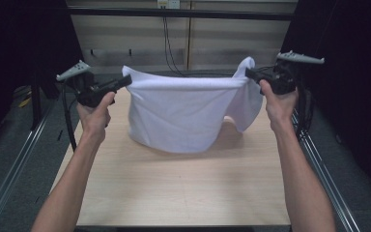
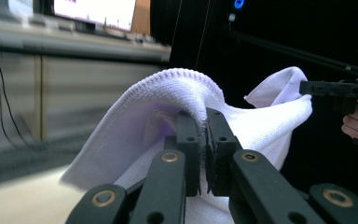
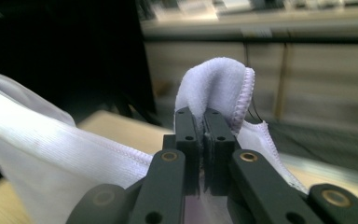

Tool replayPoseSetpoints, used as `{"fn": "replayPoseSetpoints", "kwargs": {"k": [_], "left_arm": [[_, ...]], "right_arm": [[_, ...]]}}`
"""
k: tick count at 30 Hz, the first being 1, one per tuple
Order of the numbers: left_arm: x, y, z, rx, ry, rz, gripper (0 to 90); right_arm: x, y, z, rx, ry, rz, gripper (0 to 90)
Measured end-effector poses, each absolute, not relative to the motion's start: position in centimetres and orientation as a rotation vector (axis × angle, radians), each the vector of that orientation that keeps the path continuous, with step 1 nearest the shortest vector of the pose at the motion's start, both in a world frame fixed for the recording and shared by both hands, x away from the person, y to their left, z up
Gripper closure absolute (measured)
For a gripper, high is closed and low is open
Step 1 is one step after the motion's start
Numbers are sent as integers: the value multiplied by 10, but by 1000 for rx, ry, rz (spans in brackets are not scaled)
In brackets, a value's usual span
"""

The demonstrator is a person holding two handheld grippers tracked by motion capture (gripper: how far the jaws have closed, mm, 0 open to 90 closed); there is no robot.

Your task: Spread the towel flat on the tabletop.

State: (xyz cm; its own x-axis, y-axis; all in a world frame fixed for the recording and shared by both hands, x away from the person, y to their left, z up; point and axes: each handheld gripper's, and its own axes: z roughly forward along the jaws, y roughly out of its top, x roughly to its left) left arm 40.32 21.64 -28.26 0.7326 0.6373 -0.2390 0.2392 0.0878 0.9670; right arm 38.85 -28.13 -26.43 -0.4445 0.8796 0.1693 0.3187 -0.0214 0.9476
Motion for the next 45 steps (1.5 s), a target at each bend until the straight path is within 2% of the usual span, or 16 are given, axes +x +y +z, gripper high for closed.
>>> {"fn": "replayPoseSetpoints", "kwargs": {"k": [5,8,10,11,16,17,18,20,23,26,28,29,32,41,42,45], "left_arm": [[385,215,-271,1517,680,364,862],[375,214,-292,1582,682,318,862],[367,213,-321,1629,696,239,862],[360,211,-347,1667,714,166,862],[338,203,-394,1773,706,65,861],[338,203,-394,1773,706,65,861],[330,200,-406,1820,696,33,861],[310,198,-431,1910,695,-42,858],[294,199,-455,1916,706,-122,846],[286,198,-469,1953,702,-162,766],[285,199,-468,1953,701,-165,601],[285,200,-466,1949,699,-146,601],[288,214,-466,1892,715,-99,506],[316,224,-479,1907,865,7,475],[326,221,-482,1917,875,17,473],[339,212,-491,1985,884,1,499]], "right_arm": [[381,-288,-248,1181,1703,1623,867],[371,-290,-272,1185,1771,1591,868],[363,-295,-301,1224,1828,1565,869],[353,-301,-333,1272,1879,1554,870],[323,-310,-401,1369,1956,1563,871],[323,-310,-401,1369,1956,1563,871],[308,-313,-422,1398,2008,1526,871],[292,-315,-440,1422,2057,1490,870],[268,-317,-462,1455,2120,1449,870],[256,-315,-476,1477,2194,1338,870],[254,-316,-485,1500,2201,1315,869],[254,-316,-485,1500,2201,1315,869],[264,-319,-496,1521,2211,1279,867],[299,-330,-499,1509,2131,1115,847],[302,-331,-499,1508,2129,1107,818],[305,-336,-495,1527,2130,1174,621]]}}
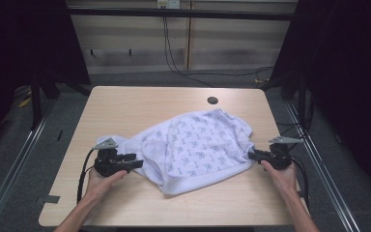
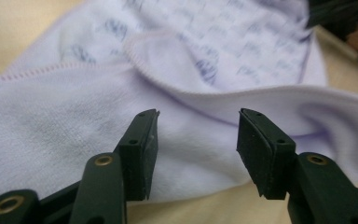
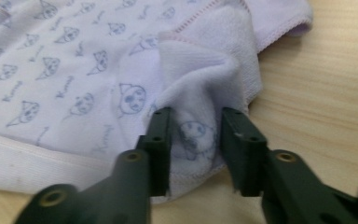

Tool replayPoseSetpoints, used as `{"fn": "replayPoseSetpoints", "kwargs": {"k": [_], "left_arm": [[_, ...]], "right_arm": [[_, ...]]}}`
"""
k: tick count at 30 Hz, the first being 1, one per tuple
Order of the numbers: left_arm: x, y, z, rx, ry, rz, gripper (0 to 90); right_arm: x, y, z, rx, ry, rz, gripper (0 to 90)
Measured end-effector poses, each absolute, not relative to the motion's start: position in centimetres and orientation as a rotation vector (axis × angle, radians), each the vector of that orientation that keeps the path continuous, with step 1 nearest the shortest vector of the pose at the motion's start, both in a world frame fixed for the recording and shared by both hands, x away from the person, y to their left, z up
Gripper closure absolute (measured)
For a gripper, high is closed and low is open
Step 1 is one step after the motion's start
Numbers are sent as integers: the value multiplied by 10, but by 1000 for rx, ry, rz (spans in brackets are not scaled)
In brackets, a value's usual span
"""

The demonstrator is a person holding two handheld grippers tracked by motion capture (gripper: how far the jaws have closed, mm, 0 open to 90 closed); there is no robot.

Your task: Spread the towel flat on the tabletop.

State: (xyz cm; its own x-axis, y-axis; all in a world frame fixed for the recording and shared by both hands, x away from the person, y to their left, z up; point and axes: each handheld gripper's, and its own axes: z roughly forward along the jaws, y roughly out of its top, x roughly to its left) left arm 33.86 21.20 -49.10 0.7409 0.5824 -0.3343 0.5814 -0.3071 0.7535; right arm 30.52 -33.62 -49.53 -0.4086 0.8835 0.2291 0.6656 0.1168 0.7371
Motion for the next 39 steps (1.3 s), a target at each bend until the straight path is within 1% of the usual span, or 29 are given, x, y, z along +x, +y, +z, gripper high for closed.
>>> {"fn": "replayPoseSetpoints", "kwargs": {"k": [2,3,5,6,7,8,12,15,17,19,20,25,26,28,31,34,36,37,38,39], "left_arm": [[341,208,-496,2033,863,-9,579],[341,207,-498,2038,852,-31,669],[338,203,-500,2100,809,21,814],[338,203,-500,2100,809,21,853],[337,201,-501,2120,794,12,881],[337,200,-504,2145,784,26,900],[336,197,-504,2140,795,20,900],[336,195,-505,2143,787,14,900],[334,192,-504,2152,783,24,900],[325,184,-504,2160,758,-11,900],[325,184,-504,2160,758,-11,900],[300,166,-501,2215,671,-62,900],[296,162,-500,2222,656,-66,900],[286,147,-500,2239,605,-104,900],[282,133,-502,2223,597,-155,900],[277,117,-502,2219,591,-188,900],[276,114,-501,2233,579,-185,877],[273,116,-498,2226,574,-178,859],[273,116,-498,2226,574,-178,847],[275,126,-493,2185,586,-190,836]], "right_arm": [[297,-336,-489,1503,2107,1172,551],[292,-335,-486,1491,2105,1170,520],[282,-331,-480,1459,2100,1161,480],[282,-331,-480,1459,2100,1161,480],[270,-328,-474,1439,2081,1164,439],[265,-327,-471,1435,2073,1175,432],[250,-326,-461,1413,2036,1247,427],[242,-313,-461,1388,2073,1266,428],[242,-302,-464,1375,2113,1278,425],[245,-289,-466,1350,2160,1277,425],[245,-289,-466,1350,2160,1277,425],[246,-254,-462,1255,2249,1353,439],[243,-241,-461,1214,2285,1364,441],[238,-226,-459,1160,2326,1373,444],[235,-206,-458,1113,2369,1428,452],[244,-184,-455,1110,2373,1530,460],[246,-176,-455,1098,2383,1524,462],[249,-163,-455,1071,2410,1523,464],[249,-163,-455,1071,2410,1523,464],[249,-152,-456,1040,2428,1512,467]]}}
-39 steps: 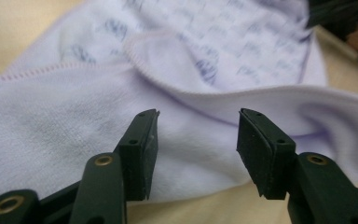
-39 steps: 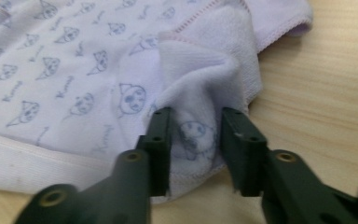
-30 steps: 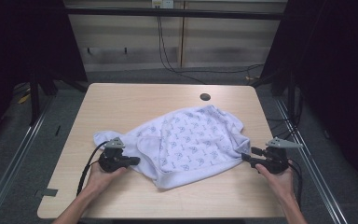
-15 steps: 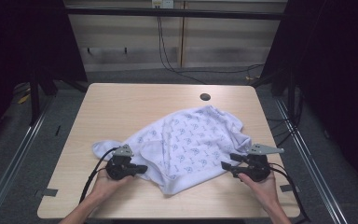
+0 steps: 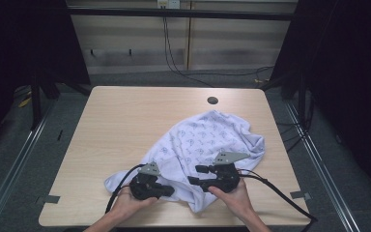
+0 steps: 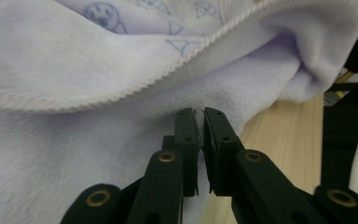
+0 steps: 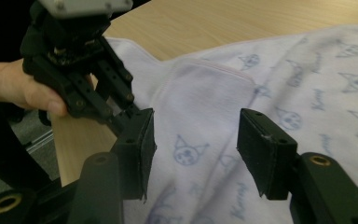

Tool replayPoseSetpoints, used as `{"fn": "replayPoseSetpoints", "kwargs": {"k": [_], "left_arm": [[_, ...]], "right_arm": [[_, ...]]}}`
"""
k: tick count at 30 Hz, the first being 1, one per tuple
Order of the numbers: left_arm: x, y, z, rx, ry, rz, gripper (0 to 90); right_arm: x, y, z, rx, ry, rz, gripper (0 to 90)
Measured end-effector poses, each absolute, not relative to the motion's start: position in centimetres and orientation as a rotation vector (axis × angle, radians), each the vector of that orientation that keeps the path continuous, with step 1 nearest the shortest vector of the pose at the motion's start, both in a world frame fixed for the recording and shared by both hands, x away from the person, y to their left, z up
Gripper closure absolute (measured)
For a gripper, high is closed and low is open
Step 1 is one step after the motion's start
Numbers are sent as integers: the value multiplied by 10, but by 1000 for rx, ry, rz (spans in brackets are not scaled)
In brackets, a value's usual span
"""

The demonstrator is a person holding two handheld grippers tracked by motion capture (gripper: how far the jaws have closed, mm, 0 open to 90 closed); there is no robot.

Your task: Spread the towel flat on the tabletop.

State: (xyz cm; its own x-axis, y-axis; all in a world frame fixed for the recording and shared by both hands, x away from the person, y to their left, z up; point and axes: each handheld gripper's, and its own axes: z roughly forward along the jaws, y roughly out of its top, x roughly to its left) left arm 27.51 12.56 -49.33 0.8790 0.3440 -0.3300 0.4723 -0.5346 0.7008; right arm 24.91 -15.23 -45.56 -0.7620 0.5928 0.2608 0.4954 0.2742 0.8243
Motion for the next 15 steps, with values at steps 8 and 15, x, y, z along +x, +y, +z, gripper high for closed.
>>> {"fn": "replayPoseSetpoints", "kwargs": {"k": [8,15], "left_arm": [[286,174,-479,2101,686,-74,821],[303,196,-491,2164,789,-60,826]], "right_arm": [[261,-109,-451,914,2534,1483,443],[293,-66,-469,910,2652,1405,431]]}}
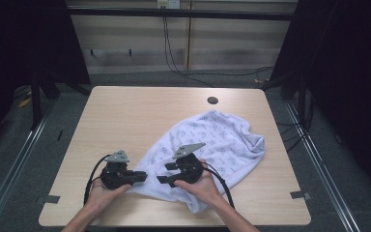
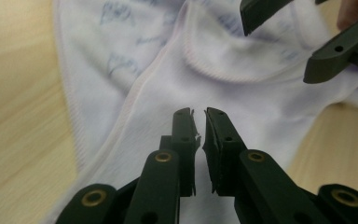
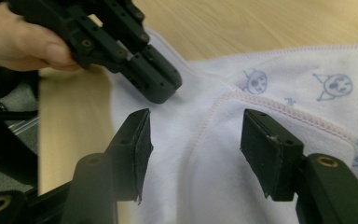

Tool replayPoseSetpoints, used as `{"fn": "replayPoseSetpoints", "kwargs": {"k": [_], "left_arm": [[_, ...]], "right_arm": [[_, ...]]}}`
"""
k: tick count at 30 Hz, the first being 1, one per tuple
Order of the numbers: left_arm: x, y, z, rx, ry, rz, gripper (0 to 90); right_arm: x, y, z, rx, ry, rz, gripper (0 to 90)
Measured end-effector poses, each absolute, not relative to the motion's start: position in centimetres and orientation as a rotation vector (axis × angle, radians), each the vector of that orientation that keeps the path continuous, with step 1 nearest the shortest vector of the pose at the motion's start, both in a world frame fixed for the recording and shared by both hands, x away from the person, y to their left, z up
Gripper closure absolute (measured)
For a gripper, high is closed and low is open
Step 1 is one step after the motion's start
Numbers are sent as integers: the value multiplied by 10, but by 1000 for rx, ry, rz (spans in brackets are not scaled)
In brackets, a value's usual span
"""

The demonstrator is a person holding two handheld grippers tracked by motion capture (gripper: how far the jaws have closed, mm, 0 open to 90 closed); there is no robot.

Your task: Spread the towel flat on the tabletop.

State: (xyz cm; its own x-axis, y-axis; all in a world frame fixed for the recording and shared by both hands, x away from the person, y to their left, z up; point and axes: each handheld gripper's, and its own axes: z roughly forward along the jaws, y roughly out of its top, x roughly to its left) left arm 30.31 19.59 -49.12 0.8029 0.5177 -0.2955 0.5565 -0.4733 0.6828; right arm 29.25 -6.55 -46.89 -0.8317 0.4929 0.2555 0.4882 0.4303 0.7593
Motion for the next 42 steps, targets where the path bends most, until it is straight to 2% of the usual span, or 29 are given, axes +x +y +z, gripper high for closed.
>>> {"fn": "replayPoseSetpoints", "kwargs": {"k": [5,7,8,9,10,11,12,13,20,23,24,25,28,29,31,33,39,42], "left_arm": [[301,192,-495,2221,792,-26,830],[298,192,-495,2234,780,-19,821],[298,192,-495,2234,780,-19,817],[295,191,-494,2241,774,-4,815],[295,192,-494,2243,777,-5,812],[294,192,-494,2239,775,-14,813],[294,192,-494,2239,775,-14,813],[294,194,-494,2240,778,-26,813],[295,194,-493,2233,766,-63,795],[297,207,-477,2097,757,-76,727],[297,207,-477,2097,757,-76,713],[298,222,-470,2002,801,-62,700],[299,235,-469,1903,847,-99,660],[299,236,-469,1902,865,-63,635],[301,234,-471,1937,871,-21,603],[308,226,-479,1996,888,-15,528],[323,207,-492,2042,913,-79,473],[325,203,-494,2061,903,-84,475]], "right_arm": [[304,-52,-500,953,2674,1310,436],[303,-50,-500,926,2654,1293,521],[303,-50,-500,926,2654,1293,521],[300,-48,-500,878,2634,1207,653],[299,-49,-498,873,2618,1177,739],[298,-50,-497,881,2608,1163,791],[298,-50,-497,881,2608,1163,791],[298,-57,-494,897,2583,1236,855],[288,-116,-463,1004,2483,1381,869],[276,-156,-454,1058,2406,1372,869],[272,-168,-453,1078,2384,1369,869],[268,-180,-453,1093,2366,1360,870],[262,-203,-454,1141,2329,1350,869],[258,-223,-457,1183,2297,1358,869],[257,-230,-458,1200,2287,1355,869],[253,-250,-461,1239,2265,1315,868],[252,-273,-475,1310,2247,1280,860],[255,-274,-480,1314,2256,1264,818]]}}
